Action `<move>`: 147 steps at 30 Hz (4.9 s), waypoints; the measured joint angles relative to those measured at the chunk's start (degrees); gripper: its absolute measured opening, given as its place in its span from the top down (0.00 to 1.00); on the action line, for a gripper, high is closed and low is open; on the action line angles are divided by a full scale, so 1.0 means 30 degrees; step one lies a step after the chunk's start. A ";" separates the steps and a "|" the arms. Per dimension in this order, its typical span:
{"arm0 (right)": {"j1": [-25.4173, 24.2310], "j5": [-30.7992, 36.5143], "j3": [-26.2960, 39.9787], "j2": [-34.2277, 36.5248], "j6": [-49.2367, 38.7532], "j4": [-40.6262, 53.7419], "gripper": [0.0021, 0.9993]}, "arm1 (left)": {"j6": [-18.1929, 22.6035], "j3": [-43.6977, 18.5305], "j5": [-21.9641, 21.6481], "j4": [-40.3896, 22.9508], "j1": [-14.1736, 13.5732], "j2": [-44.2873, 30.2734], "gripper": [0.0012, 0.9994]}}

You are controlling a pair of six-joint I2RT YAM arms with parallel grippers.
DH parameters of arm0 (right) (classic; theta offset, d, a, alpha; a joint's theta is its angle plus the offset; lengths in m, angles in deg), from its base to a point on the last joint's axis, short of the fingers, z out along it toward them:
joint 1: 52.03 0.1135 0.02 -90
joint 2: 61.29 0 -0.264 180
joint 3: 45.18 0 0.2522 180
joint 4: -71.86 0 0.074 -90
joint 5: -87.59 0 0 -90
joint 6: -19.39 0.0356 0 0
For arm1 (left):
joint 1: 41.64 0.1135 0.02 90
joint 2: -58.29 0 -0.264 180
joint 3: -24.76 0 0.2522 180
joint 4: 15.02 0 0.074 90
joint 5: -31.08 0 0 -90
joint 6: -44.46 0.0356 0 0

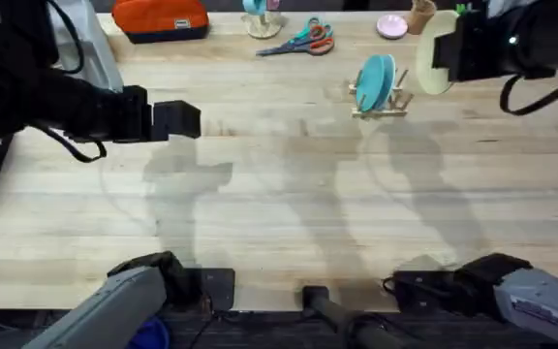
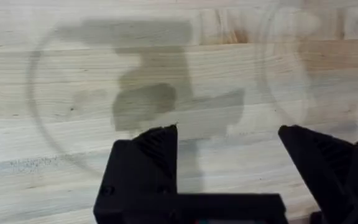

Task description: Pick up the plates from the table one by one and place each into a slot on the dish rack.

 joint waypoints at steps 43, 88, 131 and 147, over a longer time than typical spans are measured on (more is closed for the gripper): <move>-0.1776 -0.0828 0.5874 0.4123 0.0838 0.4833 0.97 | -0.0044 0.0000 -0.0053 0.0002 0.0000 0.0000 0.00; -0.1776 -0.0821 0.5967 0.8630 0.0838 0.2376 0.97 | -0.0051 0.0007 -0.0051 -0.0017 0.0000 0.0000 0.00; -0.2243 -0.1615 0.5989 1.1621 0.0838 0.0947 0.97 | -0.0051 0.0015 -0.0058 -0.0023 0.0000 0.0000 0.00; -0.2257 -0.1680 0.5994 1.1723 0.0836 0.0991 0.94 | -0.0051 0.0015 -0.0058 -0.0068 0.0000 0.0000 0.00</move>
